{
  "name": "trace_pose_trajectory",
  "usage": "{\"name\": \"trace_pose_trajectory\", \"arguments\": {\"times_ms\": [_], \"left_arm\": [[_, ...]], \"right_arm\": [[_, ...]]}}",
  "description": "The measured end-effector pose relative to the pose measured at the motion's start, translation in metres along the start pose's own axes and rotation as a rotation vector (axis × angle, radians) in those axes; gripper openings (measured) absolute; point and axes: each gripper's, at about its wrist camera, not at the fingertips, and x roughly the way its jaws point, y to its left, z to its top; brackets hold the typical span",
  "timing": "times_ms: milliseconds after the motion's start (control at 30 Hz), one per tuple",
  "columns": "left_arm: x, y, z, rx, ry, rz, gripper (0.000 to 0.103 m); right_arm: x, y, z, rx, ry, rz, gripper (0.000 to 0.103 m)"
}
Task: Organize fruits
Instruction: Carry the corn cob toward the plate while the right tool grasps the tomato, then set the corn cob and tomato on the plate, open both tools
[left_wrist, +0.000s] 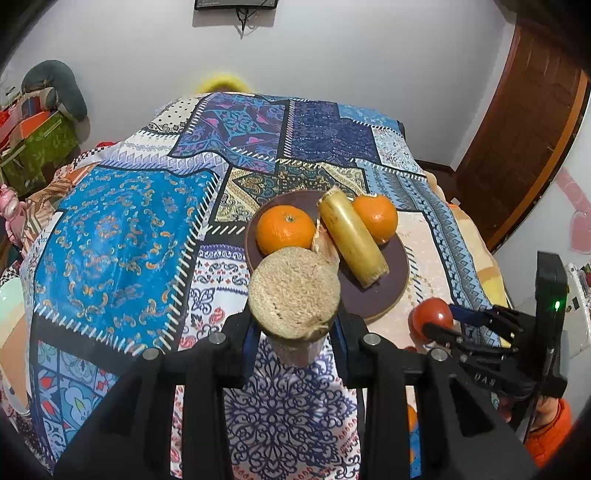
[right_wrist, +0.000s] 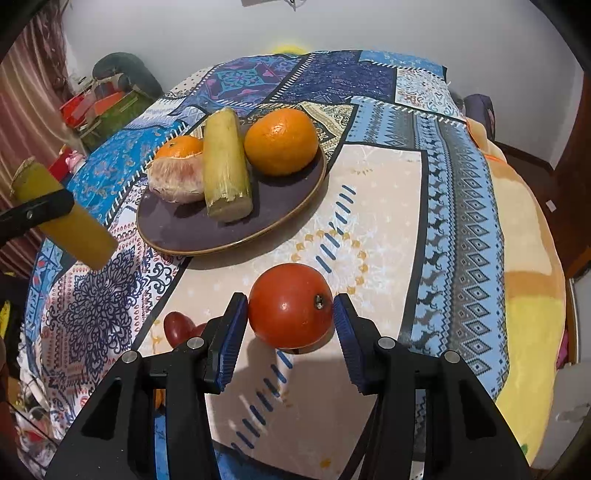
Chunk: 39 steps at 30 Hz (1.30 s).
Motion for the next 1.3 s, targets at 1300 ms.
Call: {"name": "trace_pose_trajectory", "arguments": {"times_ms": [1300], "left_arm": [[0.093, -0.017, 0.052, 0.106, 0.036, 0.055, 0.035]], "right_arm": [[0.031, 0.002, 0.068, 0.007, -0.064, 0.003, 0.045]]}}
